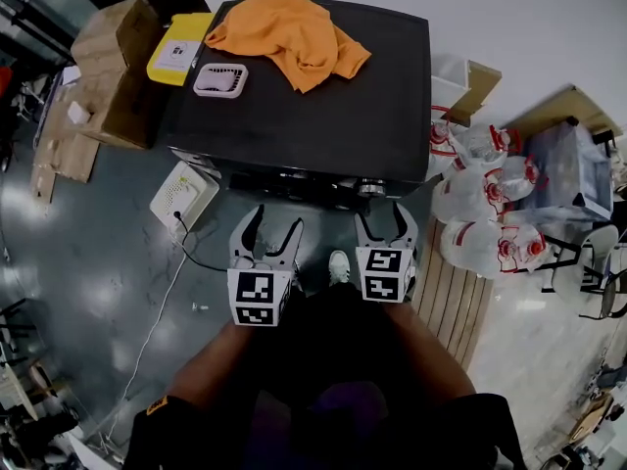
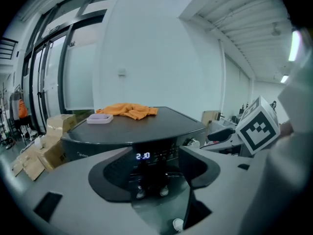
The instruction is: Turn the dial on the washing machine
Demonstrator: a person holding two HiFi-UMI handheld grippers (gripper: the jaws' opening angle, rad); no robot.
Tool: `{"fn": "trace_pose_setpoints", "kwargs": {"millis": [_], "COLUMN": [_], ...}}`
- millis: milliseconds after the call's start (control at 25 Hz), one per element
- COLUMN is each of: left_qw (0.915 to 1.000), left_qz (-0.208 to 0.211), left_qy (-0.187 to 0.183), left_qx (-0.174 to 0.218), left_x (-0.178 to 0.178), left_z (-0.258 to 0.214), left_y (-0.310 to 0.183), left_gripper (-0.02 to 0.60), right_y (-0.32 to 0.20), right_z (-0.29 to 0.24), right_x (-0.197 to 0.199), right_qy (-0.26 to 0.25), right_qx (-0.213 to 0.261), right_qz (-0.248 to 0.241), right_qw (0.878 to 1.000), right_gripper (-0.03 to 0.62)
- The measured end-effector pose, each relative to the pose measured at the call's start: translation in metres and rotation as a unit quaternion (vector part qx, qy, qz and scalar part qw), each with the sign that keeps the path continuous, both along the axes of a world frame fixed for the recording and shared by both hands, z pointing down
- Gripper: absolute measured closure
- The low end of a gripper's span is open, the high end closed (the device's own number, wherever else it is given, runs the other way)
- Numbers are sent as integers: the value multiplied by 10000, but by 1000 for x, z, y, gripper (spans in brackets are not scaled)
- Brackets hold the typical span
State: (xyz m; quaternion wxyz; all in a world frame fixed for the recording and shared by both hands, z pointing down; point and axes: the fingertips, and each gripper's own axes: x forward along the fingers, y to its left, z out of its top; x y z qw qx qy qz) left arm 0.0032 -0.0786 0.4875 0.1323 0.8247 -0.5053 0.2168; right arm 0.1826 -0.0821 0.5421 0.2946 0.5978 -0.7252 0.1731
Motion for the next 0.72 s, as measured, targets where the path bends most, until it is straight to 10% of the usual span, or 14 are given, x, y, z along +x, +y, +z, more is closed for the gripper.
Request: {"fn": "trace_pose_setpoints", "kwargs": {"millis": [720], "left_qw": [9996], "left_qz": [261], "left_qy": [-112], "left_qx": [28], "left_x": [-22], "left_z": [0], "left_y": [-18], "left_gripper": [290], "right_y": [-23], "right_z": [34], "right_x": [2], "right_qy": [-102], "right_qx": [-394], "right_qz": [592], "right_qw": [9974], "right_gripper": [275]}}
